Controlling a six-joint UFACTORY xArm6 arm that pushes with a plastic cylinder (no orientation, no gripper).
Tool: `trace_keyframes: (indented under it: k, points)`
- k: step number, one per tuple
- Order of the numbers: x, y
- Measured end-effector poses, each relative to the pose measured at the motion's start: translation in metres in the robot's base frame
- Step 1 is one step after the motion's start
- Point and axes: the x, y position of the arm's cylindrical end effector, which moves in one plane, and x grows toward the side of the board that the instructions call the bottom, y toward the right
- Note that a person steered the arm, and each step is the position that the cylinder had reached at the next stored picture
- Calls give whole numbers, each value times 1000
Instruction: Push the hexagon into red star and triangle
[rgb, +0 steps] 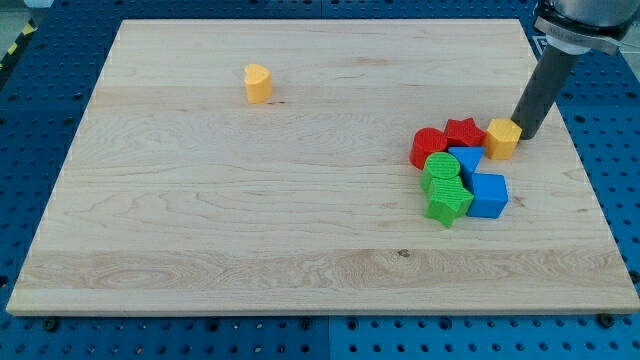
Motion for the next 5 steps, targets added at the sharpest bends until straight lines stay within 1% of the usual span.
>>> trace_keyframes:
  k: [1, 2, 3, 4, 5]
  points:
    - [-25, 4]
    - [-29, 3]
    - [-3, -3]
    - [1, -4]
    - [14, -9]
